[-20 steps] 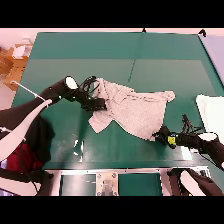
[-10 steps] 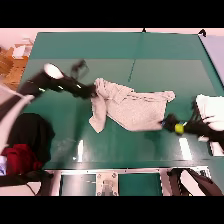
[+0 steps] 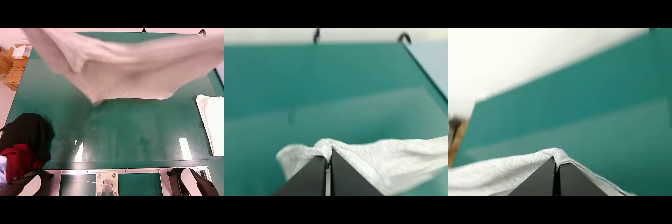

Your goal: Fold the shirts.

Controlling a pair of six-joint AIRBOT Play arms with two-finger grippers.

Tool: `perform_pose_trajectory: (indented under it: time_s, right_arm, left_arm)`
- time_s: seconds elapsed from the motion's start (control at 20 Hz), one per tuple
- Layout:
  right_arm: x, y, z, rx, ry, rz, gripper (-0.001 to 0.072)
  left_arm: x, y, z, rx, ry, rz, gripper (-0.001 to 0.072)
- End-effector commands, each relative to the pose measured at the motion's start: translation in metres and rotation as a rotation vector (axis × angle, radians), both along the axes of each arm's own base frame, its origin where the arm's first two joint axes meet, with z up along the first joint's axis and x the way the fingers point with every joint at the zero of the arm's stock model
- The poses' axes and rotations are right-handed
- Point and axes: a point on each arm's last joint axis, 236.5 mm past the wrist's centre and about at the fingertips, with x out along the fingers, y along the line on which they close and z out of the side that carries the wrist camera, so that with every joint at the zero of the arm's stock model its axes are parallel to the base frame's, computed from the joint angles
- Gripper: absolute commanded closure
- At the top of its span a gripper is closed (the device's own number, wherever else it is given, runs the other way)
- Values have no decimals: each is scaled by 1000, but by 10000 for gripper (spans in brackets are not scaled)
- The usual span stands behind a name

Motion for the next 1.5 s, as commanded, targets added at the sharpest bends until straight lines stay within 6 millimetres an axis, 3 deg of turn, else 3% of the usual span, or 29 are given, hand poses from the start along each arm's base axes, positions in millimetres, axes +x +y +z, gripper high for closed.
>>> perform_pose_trajectory:
  time_s: [0.0,0.1,0.2,0.3,0.4,0.55,0.65,0.75,0.9,0.95,1.05,1.1,1.2,1.35,1.45]
  right_arm:
    - [-52,17,96,-134,-212,-105,694]
    - [-69,22,113,-190,-255,-143,694]
    - [-73,20,112,-202,-251,-172,694]
    - [-63,14,98,-163,-215,-160,694]
    - [-41,6,62,-63,-129,-114,694]
    - [10,-22,-23,90,13,-80,694]
    - [48,-36,-100,173,115,-79,694]
    - [84,-40,-183,225,225,-87,694]
    - [131,-51,-300,257,401,-127,694]
    - [145,-55,-330,268,447,-137,694]
    - [173,-62,-381,316,517,-140,694]
    - [190,-65,-397,348,539,-133,694]
    - [220,-67,-411,385,560,-91,694]
    - [257,-71,-398,372,523,-25,694]
    - [265,-74,-385,358,496,-16,694]
  left_arm:
    - [-67,7,78,59,-218,90,686]
    - [-86,5,93,69,-270,115,686]
    - [-88,14,90,82,-256,163,685]
    - [-80,23,79,77,-212,192,685]
    - [-55,26,49,39,-113,169,686]
    - [3,33,-32,-55,116,120,686]
    - [50,29,-96,-151,228,68,686]
    - [99,20,-182,-194,351,63,686]
    - [153,2,-299,-210,531,78,686]
    - [171,1,-329,-233,566,104,685]
    - [200,5,-365,-302,584,161,686]
    - [213,10,-375,-333,567,190,685]
    - [229,17,-378,-363,516,224,686]
    - [242,20,-359,-326,439,211,685]
    - [245,20,-349,-315,416,200,685]
